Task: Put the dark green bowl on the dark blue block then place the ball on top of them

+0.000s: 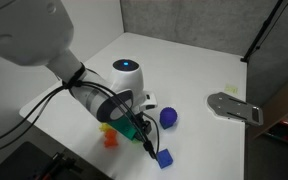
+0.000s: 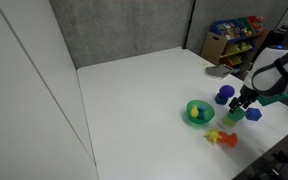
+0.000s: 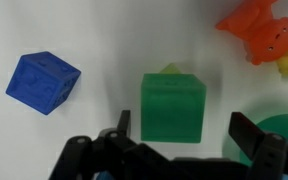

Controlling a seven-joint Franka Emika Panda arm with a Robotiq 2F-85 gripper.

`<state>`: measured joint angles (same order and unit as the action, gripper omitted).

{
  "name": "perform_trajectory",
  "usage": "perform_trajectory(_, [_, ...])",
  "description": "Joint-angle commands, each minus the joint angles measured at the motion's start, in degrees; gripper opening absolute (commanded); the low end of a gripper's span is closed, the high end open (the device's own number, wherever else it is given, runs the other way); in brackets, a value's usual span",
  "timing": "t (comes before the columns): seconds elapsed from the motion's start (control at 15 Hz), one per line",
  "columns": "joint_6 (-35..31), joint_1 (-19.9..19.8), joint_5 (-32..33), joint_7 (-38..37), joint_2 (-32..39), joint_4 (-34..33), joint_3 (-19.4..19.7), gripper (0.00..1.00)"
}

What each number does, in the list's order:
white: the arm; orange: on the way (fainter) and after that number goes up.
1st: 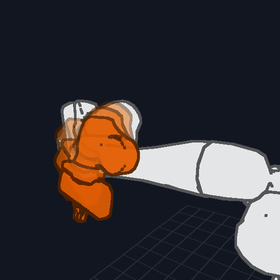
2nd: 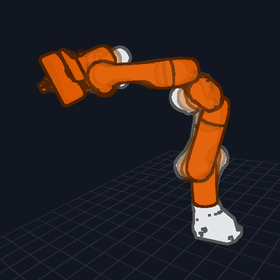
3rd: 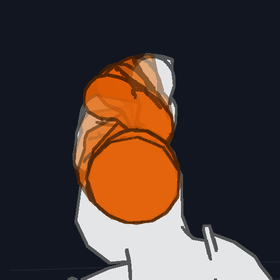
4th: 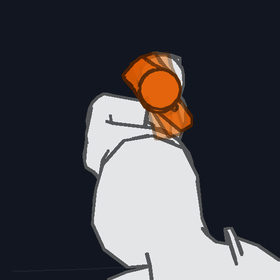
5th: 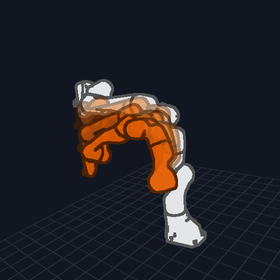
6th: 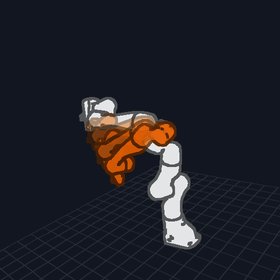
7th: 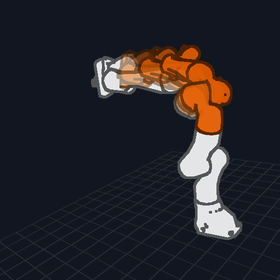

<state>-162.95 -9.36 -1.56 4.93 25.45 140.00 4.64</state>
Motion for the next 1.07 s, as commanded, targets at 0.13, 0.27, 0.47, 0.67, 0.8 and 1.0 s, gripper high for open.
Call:
perform_trajectory(0.13, [0.4,-0.5,-0.1,0.0,3.6,-3.2,-0.2,0.72])
perform_trajectory(0.27, [0.5,-0.5,0.0,0.0,4.4,-3.8,-0.3,0.62])
perform_trajectory(0.47, [1.5,-1.3,-0.6,0.8,3.3,-3.5,-1.3,0.36])
perform_trajectory(0.67, [2.9,-2.6,-1.7,1.8,0.0,-2.5,-3.1,0.29])
perform_trajectory(0.8, [4.0,-3.0,-2.3,1.7,-2.2,-2.6,-3.9,0.28])
perform_trajectory(1.0, [6.5,-2.8,-3.5,1.2,-4.6,-4.4,-3.6,0.28])
